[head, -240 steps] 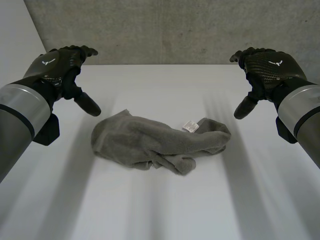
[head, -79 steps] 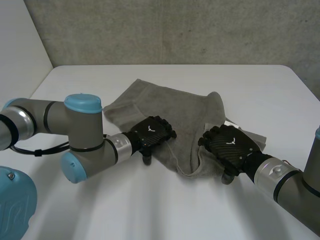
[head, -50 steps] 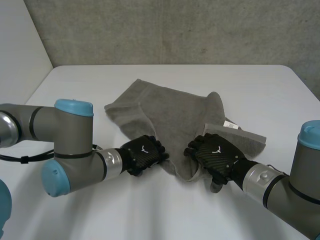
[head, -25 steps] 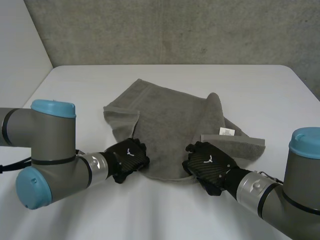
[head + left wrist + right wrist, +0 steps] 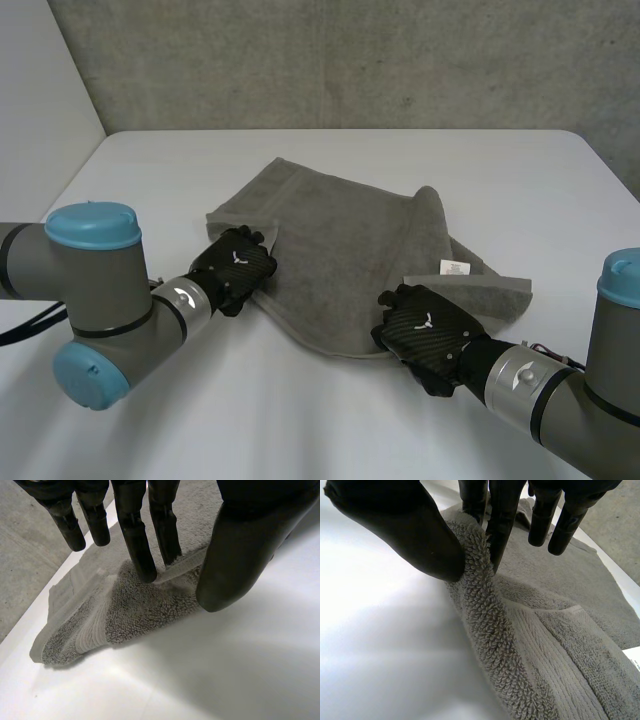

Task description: Fold the towel.

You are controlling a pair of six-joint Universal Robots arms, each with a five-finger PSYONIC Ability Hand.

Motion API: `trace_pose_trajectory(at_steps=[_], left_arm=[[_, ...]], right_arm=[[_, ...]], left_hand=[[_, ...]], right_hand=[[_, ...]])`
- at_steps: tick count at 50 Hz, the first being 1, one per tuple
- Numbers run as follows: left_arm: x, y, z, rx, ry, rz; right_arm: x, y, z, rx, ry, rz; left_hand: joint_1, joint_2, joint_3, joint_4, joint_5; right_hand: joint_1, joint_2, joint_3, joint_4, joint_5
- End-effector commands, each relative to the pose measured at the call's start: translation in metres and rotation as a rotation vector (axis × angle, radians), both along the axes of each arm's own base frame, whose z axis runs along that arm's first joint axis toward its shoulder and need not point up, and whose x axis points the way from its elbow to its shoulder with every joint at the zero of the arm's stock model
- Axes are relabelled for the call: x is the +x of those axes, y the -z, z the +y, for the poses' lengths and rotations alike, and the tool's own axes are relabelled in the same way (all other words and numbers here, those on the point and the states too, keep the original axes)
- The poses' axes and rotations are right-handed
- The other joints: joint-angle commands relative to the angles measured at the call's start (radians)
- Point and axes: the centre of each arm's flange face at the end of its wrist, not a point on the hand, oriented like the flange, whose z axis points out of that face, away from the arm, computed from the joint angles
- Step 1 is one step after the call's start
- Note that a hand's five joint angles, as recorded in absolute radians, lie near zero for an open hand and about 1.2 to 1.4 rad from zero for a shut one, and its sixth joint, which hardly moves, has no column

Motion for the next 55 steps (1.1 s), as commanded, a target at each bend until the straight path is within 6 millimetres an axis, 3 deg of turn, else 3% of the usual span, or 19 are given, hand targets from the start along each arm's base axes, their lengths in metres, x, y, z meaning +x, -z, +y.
trace_pose_trajectory(at_steps=[1,11,16,25,30,31,39,41,42,43,44,45,46,47,48,49,51,53,55], left_arm=[[-0.001,0.004,-0.003,0.005,0.000,0.002],[0.001,0.009,-0.003,0.017,0.000,-0.001],[0.004,0.013,0.003,0.044,0.002,-0.012],[0.020,0.007,0.004,0.052,-0.038,-0.018],[0.027,-0.016,-0.007,-0.014,-0.069,0.013],[0.030,-0.023,-0.015,-0.044,-0.084,0.024],[0.021,-0.076,-0.064,-0.233,-0.132,0.190],[0.018,-0.090,-0.075,-0.283,-0.138,0.258],[0.015,-0.106,-0.085,-0.339,-0.140,0.328],[0.015,-0.106,-0.085,-0.340,-0.140,0.329],[0.012,-0.126,-0.093,-0.406,-0.141,0.404],[0.009,-0.146,-0.098,-0.463,-0.142,0.477],[0.009,-0.146,-0.098,-0.464,-0.142,0.477],[0.009,-0.166,-0.099,-0.512,-0.151,0.551],[0.011,-0.188,-0.094,-0.557,-0.156,0.619],[0.011,-0.189,-0.094,-0.557,-0.156,0.619],[0.018,-0.231,-0.073,-0.616,-0.134,0.727],[0.022,-0.237,-0.064,-0.614,-0.124,0.746],[0.024,-0.231,-0.058,-0.590,-0.117,0.743]], right_arm=[[0.000,0.001,-0.001,0.000,0.000,0.001],[0.001,0.006,-0.004,0.007,0.004,0.005],[0.002,0.011,-0.006,0.004,-0.008,0.013],[-0.001,0.008,-0.014,-0.063,-0.049,0.084],[0.004,-0.021,-0.041,-0.207,-0.062,0.100],[0.004,-0.022,-0.041,-0.208,-0.062,0.100],[0.031,-0.086,-0.105,-0.485,0.016,-0.121],[0.038,-0.121,-0.134,-0.666,0.088,-0.205],[0.038,-0.122,-0.134,-0.667,0.088,-0.205],[0.038,-0.143,-0.146,-0.761,0.138,-0.248],[0.038,-0.143,-0.147,-0.762,0.139,-0.248],[0.038,-0.168,-0.154,-0.859,0.185,-0.296],[0.038,-0.192,-0.156,-0.933,0.214,-0.349],[0.038,-0.192,-0.156,-0.933,0.214,-0.349],[0.037,-0.212,-0.152,-0.973,0.229,-0.403],[0.035,-0.230,-0.146,-0.982,0.227,-0.464],[0.034,-0.234,-0.140,-0.938,0.209,-0.506],[0.033,-0.228,-0.136,-0.874,0.186,-0.519],[0.035,-0.196,-0.120,-0.701,0.098,-0.485]], left_hand=[[0.124,0.117,-0.045,-0.056,0.121],[0.142,0.135,-0.045,-0.056,0.139],[0.485,0.478,-0.045,-0.056,0.482],[0.503,0.496,-0.045,-0.056,0.500],[0.503,0.496,-0.045,-0.056,0.500],[0.503,0.496,-0.045,-0.056,0.500],[0.503,0.496,-0.045,-0.056,0.500],[0.503,0.496,-0.045,-0.056,0.500],[0.503,0.496,-0.045,-0.056,0.500],[0.503,0.496,-0.045,-0.056,0.500],[0.503,0.496,-0.045,-0.056,0.500],[0.503,0.496,-0.045,-0.056,0.500],[0.503,0.496,-0.045,-0.056,0.500],[0.503,0.496,-0.045,-0.056,0.500],[0.503,0.496,-0.045,-0.056,0.500],[0.503,0.496,-0.045,-0.056,0.500],[0.503,0.496,-0.045,-0.056,0.500],[0.503,0.496,-0.045,-0.056,0.500],[0.503,0.496,-0.045,-0.056,0.500]], right_hand=[[0.073,0.103,-0.033,-0.053,0.067],[0.073,0.103,-0.033,-0.053,0.067],[0.073,0.103,-0.033,-0.053,0.067],[0.073,0.103,-0.033,-0.053,0.067],[0.073,0.103,-0.033,-0.053,0.067],[0.073,0.103,-0.033,-0.053,0.067],[0.073,0.103,-0.033,-0.053,0.067],[0.073,0.103,-0.033,-0.053,0.067],[0.073,0.103,-0.033,-0.053,0.067],[0.073,0.103,-0.033,-0.053,0.067],[0.073,0.103,-0.033,-0.053,0.067],[0.073,0.103,-0.033,-0.053,0.067],[0.073,0.103,-0.033,-0.053,0.067],[0.073,0.103,-0.033,-0.053,0.067],[0.073,0.103,-0.033,-0.053,0.067],[0.073,0.103,-0.033,-0.053,0.067],[0.073,0.103,-0.033,-0.053,0.067],[0.073,0.103,-0.033,-0.053,0.067],[0.073,0.103,-0.033,-0.053,0.067]])
